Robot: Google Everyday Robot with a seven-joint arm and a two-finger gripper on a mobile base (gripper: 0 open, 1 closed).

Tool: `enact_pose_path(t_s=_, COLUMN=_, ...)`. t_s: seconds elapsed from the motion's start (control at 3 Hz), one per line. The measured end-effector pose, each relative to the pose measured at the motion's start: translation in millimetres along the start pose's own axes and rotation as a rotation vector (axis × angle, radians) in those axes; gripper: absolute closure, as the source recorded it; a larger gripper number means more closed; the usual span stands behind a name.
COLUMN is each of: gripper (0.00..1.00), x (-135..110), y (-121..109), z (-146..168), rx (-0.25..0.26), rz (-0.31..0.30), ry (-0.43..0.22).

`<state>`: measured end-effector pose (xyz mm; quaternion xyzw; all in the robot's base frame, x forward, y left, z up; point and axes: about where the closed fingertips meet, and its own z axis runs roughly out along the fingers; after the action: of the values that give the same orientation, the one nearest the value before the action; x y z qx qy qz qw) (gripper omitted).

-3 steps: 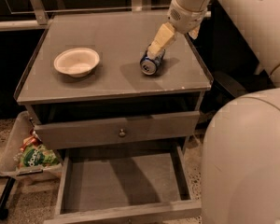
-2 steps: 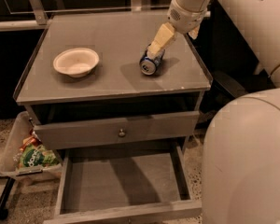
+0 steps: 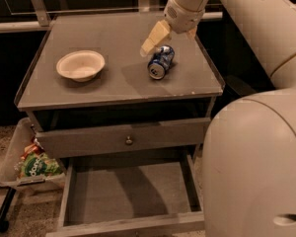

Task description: Place pepsi can into middle drawer

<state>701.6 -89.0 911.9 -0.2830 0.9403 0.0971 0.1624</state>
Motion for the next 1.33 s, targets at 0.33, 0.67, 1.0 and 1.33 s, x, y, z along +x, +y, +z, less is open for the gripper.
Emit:
enact_pose_path(t_s=0.33, gripper=0.00, x=-12.4, y=12.1, z=3.5, rx=0.003, rz=0.011, ry=0.000)
enact_pose_path(t_s=0.67, gripper=0.00, x=-19.2, y=14.8, z=12.2, rx=0.024, rz=0.025, ry=0.014)
enact_pose_path(t_s=1.0, gripper=0.00, x=-21.4, y=8.0, z=24.3, rx=0.002, rz=0.036, ry=0.010)
enact_pose_path(t_s=1.33, gripper=0.00, x=-25.0, y=1.7, z=40.5, rx=-0.016, rz=0.058, ry=0.021)
